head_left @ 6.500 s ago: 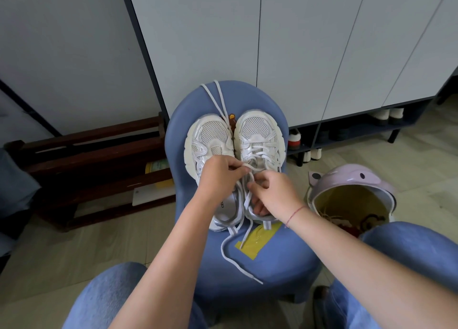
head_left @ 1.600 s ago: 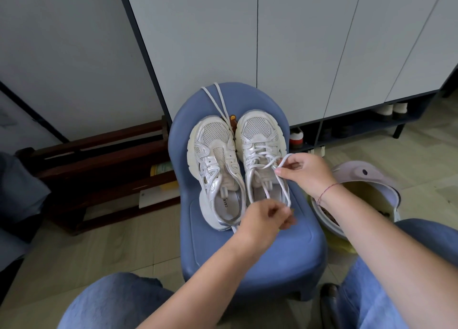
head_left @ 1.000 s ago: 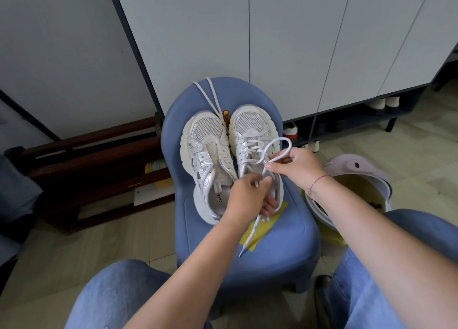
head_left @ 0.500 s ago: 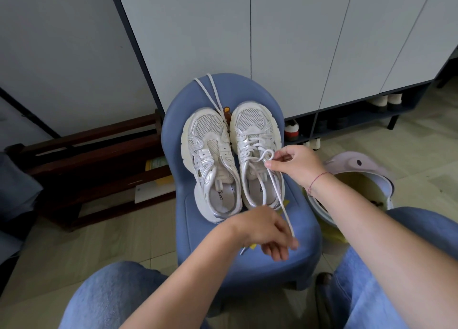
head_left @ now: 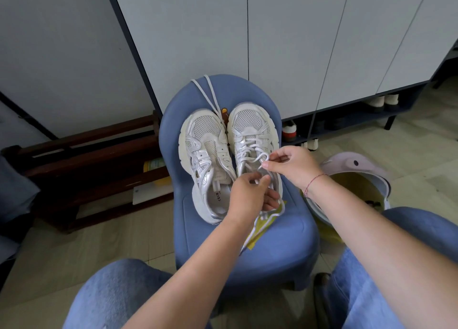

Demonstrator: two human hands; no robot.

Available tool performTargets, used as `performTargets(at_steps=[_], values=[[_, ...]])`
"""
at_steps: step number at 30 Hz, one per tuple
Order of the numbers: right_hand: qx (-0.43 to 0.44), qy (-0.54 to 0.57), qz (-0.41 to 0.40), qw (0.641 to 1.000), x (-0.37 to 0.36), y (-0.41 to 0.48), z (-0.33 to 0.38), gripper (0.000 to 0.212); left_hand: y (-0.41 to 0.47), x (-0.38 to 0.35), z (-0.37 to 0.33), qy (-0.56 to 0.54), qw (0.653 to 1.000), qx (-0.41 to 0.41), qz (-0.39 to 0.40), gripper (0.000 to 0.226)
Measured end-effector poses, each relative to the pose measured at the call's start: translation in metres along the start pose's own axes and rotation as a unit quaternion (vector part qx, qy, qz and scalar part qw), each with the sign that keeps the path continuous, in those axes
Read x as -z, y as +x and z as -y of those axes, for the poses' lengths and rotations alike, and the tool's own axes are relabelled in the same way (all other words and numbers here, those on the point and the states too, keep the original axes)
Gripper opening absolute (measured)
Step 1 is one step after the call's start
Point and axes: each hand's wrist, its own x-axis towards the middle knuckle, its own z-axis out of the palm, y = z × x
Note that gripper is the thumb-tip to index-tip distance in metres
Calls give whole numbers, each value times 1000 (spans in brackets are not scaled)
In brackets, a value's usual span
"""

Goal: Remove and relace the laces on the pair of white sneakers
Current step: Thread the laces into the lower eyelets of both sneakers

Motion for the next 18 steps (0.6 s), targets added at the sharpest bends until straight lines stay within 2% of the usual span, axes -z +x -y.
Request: performTargets(at_steps=[5, 7, 10, 13, 15, 18], values=[[8, 2, -4, 1000, 0, 0, 0, 19, 3, -11, 15, 27, 990, -96, -103, 26], [9, -1, -4, 1000, 0, 0, 0, 20, 4, -11, 17, 42, 985, -126, -112, 29], [10, -1, -3, 1000, 0, -1, 0, 20, 6, -10, 16, 51, 988, -123, -84, 35], [11, -2, -4, 1000, 0, -1, 0, 20, 8, -7, 10, 63, 988, -117, -80, 9], [11, -1, -5, 1000, 0, -1, 0, 20, 9, -5, 9, 72, 988, -102, -88, 20], [9, -5, -6, 1000, 0, -1, -1, 19, 10, -5, 6, 66, 993, -69, -67, 22]])
